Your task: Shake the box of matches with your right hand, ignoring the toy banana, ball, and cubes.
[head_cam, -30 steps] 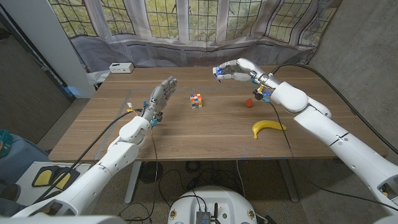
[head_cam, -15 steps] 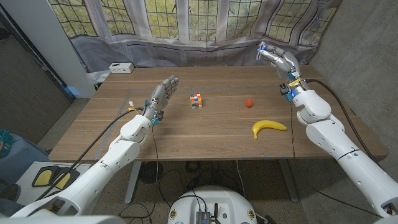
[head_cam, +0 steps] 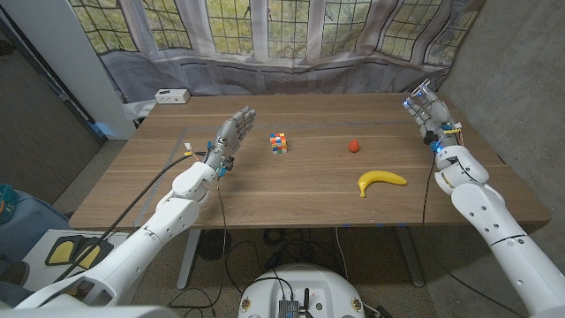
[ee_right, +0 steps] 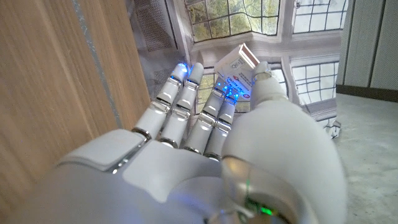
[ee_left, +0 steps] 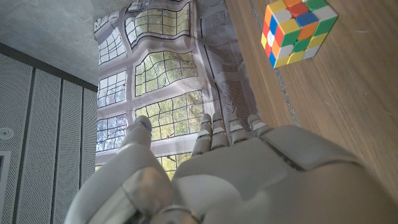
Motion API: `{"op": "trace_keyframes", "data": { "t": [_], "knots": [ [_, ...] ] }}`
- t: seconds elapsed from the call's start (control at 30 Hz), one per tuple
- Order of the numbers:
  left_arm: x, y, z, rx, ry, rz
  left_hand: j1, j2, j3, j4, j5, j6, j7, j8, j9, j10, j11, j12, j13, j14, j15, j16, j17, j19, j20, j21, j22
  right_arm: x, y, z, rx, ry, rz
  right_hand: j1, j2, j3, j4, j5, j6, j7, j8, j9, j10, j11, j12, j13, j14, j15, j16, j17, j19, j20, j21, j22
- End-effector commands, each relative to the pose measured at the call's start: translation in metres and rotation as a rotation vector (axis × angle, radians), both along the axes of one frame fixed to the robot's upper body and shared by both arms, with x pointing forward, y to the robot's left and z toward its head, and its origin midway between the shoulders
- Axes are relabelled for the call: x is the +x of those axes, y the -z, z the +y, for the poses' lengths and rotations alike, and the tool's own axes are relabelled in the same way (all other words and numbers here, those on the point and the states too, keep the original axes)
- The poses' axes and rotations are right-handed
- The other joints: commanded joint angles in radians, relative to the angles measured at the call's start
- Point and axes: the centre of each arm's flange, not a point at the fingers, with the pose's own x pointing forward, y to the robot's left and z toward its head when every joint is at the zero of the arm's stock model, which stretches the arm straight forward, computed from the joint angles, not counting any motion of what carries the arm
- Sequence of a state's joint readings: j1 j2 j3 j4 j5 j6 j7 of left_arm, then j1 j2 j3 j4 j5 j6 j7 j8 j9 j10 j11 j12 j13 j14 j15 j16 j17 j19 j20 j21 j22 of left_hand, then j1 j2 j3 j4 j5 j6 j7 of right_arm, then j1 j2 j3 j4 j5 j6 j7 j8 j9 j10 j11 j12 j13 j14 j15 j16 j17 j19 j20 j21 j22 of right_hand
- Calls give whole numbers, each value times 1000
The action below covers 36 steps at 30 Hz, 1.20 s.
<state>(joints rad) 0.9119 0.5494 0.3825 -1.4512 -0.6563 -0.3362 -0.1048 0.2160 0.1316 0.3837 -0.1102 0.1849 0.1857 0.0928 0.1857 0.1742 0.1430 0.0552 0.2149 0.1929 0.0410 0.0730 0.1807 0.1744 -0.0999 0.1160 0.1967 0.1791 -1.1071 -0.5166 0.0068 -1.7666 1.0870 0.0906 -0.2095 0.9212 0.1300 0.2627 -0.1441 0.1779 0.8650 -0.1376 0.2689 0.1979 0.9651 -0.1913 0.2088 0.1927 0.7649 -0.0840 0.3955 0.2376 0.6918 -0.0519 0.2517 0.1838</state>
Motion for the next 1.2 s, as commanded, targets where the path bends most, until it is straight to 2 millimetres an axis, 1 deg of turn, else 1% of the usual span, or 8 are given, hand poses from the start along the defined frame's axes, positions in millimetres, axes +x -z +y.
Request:
{"op": "trace_keyframes", "data": {
  "t": [0.03, 0.4, 0.63, 0.67, 0.8, 0.9, 1.17, 1.2],
  "knots": [
    [-2, 1, -1, 2, -5, 4, 5, -10, 10, 0, -2, 5, -2, 0, 4, 2, -6, -3, 4, -3, 1, 4, 3, 0, 13, 3, 3, 6, -1, 11, -73, -81, -114, 22, 31, 14, 7, 5, 85, -48, -3, 4, 3, -5, 3, 3, -3, -61, -3, 4, 0, -10, 2, 3],
    [-3, 3, 0, -5, -10, 4, 5, -10, 12, 0, -2, 5, -2, 0, 4, 2, -7, -3, 4, -2, 2, 5, 3, 0, 14, 3, 3, -18, -39, 49, -408, 33, -288, 25, 29, 13, 4, 4, 93, -43, -2, 5, 3, -4, 3, 3, -12, -59, -4, 10, -5, -6, 0, 3],
    [-4, 4, 0, -8, -10, 0, 4, -10, 13, 0, -2, 5, -1, 0, 4, 2, -7, -3, 4, -3, 1, 5, 3, 0, 12, 3, 3, -36, -62, 82, -612, 81, -387, 25, 27, 11, 4, 4, 96, -40, -2, 5, 3, -3, 3, 3, -16, -54, -4, 12, -7, -2, 0, 4],
    [-4, 4, 0, -8, -10, -1, 4, -10, 13, 0, -2, 5, -1, 0, 4, 2, -7, -3, 4, -3, 1, 5, 3, 0, 12, 3, 3, -39, -65, 87, -641, 87, -401, 25, 26, 12, 4, 4, 96, -40, -3, 5, 5, 10, 4, 4, -17, -52, -7, 12, -8, -1, 0, 4],
    [-6, 4, 1, -11, -11, -3, 4, -10, 13, -1, -2, 4, -1, 0, 4, 2, -7, -3, 4, -3, 0, 5, 3, 0, 13, 3, 3, -48, -77, 106, -751, 109, -453, 30, 25, 11, 0, 4, 99, -38, -4, 5, 1, -7, 2, 4, -23, -51, -7, 15, -11, 2, -2, 4],
    [-7, 4, 2, -13, -14, -6, 4, -11, 14, -1, -2, 4, -1, 0, 4, 1, -8, -3, 4, -3, 0, 5, 3, 0, 13, 3, 3, -53, -84, 119, -829, 134, -483, 31, 24, 10, -1, 4, 98, -38, -5, 5, -1, -3, 1, 4, -25, -48, -7, 17, -16, 4, -3, 4],
    [-11, 5, 6, -18, -23, -9, 3, -11, 14, -1, -2, 4, -2, 0, 4, 2, -6, -3, 4, -3, 1, 5, 3, 0, 13, 3, 3, -72, -96, 163, -1141, 389, -566, 35, 22, 9, -3, 3, 98, -37, -7, 5, -2, -3, 0, 4, -35, -46, -9, 21, -25, 8, -7, 4],
    [-11, 5, 6, -18, -23, -9, 3, -11, 15, -1, -2, 5, -2, 0, 4, 1, -6, -3, 4, -3, 1, 5, 3, 0, 13, 4, 3, -72, -96, 163, -1141, 391, -566, 35, 22, 9, -3, 3, 100, -39, -7, 5, -2, -3, 0, 4, -34, -45, -8, 21, -25, 9, -7, 4]
  ]
}}
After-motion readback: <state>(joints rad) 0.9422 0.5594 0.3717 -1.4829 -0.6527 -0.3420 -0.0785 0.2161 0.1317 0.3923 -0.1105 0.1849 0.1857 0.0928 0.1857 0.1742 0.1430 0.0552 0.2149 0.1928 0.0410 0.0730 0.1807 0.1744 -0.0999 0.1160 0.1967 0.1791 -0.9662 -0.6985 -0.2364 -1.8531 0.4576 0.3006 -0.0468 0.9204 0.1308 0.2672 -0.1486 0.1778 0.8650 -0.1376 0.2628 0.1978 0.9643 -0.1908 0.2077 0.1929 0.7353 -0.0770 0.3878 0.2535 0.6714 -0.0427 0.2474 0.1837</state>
